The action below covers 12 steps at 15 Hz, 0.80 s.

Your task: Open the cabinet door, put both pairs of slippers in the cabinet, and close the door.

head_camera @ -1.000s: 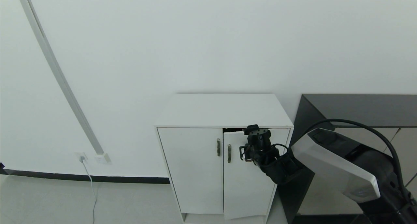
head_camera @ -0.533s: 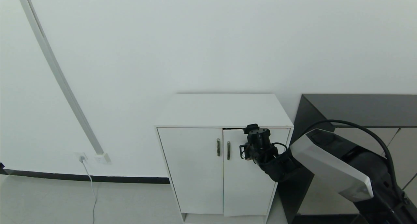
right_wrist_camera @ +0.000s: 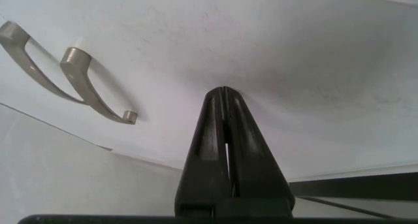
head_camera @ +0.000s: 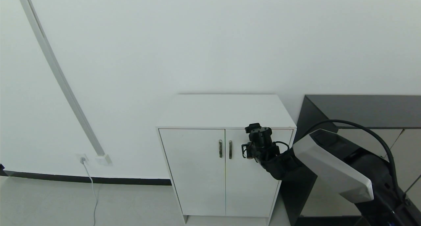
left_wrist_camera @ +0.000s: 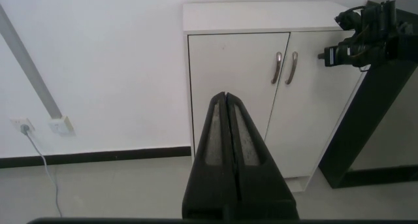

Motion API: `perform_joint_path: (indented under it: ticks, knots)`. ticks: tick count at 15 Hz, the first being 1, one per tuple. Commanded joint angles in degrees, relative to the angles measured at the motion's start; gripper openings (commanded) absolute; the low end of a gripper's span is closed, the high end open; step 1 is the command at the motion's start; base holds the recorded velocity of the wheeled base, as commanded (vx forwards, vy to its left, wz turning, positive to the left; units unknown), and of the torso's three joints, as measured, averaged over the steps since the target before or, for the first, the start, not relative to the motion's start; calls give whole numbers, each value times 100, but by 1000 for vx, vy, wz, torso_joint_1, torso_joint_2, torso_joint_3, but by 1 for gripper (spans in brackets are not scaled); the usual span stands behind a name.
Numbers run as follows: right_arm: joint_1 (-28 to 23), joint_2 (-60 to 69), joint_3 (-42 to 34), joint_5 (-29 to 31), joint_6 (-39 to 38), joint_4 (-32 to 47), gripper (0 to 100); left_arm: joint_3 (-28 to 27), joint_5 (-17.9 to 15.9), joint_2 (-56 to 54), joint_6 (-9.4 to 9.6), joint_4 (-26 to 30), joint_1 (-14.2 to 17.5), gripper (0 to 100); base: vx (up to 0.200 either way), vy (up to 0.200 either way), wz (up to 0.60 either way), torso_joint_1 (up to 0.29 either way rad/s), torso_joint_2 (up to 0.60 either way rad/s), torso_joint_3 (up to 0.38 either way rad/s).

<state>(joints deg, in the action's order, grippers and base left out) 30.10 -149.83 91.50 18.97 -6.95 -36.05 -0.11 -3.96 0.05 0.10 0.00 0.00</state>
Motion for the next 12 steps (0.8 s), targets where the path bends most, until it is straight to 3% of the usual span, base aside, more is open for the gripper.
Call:
perform_joint_path:
  ticks: [1,8,12]
  knots:
    - [-22,-11,61,2,1,1,0,-7,1,4,-1,0,0,0,0,0,0,0,0,0]
    - [-39,-37,78,19,-17,10,0,2,1,4,-10,0,0,0,0,0,0,0,0,0]
    - [14,332,-563,186,-43,-192,0,2,1,4,-10,0,0,0,0,0,0,0,0,0]
